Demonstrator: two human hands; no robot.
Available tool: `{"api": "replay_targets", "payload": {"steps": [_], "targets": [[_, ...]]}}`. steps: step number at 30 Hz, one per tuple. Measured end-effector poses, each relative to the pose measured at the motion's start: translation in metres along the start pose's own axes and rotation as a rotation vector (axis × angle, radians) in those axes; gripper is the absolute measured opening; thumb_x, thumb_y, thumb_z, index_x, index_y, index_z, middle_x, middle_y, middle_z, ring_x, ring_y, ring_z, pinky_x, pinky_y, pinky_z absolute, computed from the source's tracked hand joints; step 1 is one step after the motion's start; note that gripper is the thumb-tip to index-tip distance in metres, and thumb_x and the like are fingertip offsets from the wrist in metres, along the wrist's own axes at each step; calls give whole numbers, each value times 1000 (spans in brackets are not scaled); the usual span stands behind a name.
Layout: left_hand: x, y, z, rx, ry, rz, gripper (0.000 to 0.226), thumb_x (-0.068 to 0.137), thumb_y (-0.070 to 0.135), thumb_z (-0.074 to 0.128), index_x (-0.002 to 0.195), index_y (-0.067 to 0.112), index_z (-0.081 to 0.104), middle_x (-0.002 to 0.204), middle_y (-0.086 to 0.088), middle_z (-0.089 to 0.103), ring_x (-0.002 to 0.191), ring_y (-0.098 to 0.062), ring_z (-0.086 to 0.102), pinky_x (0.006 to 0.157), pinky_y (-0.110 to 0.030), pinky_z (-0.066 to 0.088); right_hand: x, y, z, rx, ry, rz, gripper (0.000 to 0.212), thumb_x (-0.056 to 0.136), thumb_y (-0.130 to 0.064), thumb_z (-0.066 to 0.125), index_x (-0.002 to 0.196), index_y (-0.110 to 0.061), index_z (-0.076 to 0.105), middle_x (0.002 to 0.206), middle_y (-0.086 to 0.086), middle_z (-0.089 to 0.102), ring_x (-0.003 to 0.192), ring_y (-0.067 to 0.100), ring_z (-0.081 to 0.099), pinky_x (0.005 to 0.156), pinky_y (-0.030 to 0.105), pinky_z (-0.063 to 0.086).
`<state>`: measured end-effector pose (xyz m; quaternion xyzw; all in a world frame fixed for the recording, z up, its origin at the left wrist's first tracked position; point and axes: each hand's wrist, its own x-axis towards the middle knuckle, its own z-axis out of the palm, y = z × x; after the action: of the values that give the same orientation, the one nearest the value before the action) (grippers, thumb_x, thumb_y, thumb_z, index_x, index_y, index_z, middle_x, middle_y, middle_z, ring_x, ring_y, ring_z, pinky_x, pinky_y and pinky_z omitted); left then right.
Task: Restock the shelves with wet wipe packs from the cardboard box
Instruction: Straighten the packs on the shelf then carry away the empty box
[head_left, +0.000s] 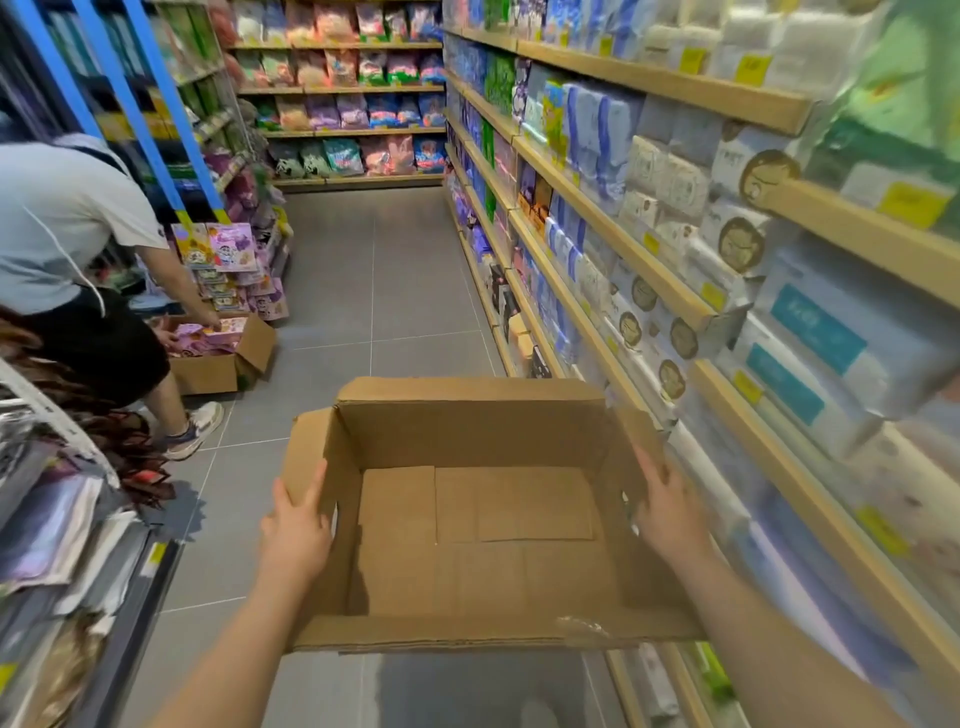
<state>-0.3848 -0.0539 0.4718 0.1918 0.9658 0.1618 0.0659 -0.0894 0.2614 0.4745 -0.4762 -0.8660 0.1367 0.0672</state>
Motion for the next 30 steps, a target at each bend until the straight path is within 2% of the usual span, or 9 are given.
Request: {"api": "replay_targets", "payload": {"steps": [4, 7, 12, 22, 26, 30], "targets": [[55, 14, 11, 64, 12, -25, 65, 98, 26, 37, 143, 53, -1, 157, -12, 2, 127, -44, 34, 102, -54, 37, 59, -18, 13, -66, -12, -22, 79, 92, -20, 49, 148, -42, -2, 152, 18, 21, 121, 42, 43, 93, 52, 45], [109, 34, 21, 114, 6, -42, 65, 98, 27, 38, 143, 53, -1, 156, -13, 3, 126, -44, 34, 101, -53, 36, 118, -32, 24, -121, -38, -1, 74, 95, -23, 47, 149, -39, 0, 153, 18, 18, 129, 42, 35, 101, 52, 39], [209, 78, 33, 162, -22, -73, 64, 98, 28, 37, 143, 53, -1, 156, -11, 2, 124, -43, 34, 101, -53, 34, 229, -53, 35, -138, -95, 35, 68, 98, -28, 41, 149, -39, -2, 155, 14, 16, 131, 40, 33, 104, 50, 33], [396, 138, 34, 172, -47, -95, 64, 98, 25, 39, 144, 52, 4, 156, -11, 1, 124, -44, 33, 100, -55, 34, 419, -111, 47, -163, -135, 22, 68, 97, -28, 42, 149, -39, 0, 154, 14, 15, 128, 40, 36, 102, 50, 34], [485, 150, 38, 172, -71, -99, 65, 97, 27, 40, 144, 52, 2, 156, -11, 1, 126, -43, 33, 102, -55, 33, 499, -150, 57, -170, -150, 54, 71, 95, -23, 44, 150, -38, 1, 154, 14, 16, 129, 39, 36, 104, 49, 33], [590, 155, 38, 157, -111, -81, 61, 98, 27, 35, 144, 53, 3, 157, -10, 1, 127, -43, 31, 102, -54, 31, 578, -199, 77, -195, -116, 57, 74, 94, -24, 47, 150, -36, 0, 152, 15, 21, 125, 39, 41, 102, 48, 38]]}}
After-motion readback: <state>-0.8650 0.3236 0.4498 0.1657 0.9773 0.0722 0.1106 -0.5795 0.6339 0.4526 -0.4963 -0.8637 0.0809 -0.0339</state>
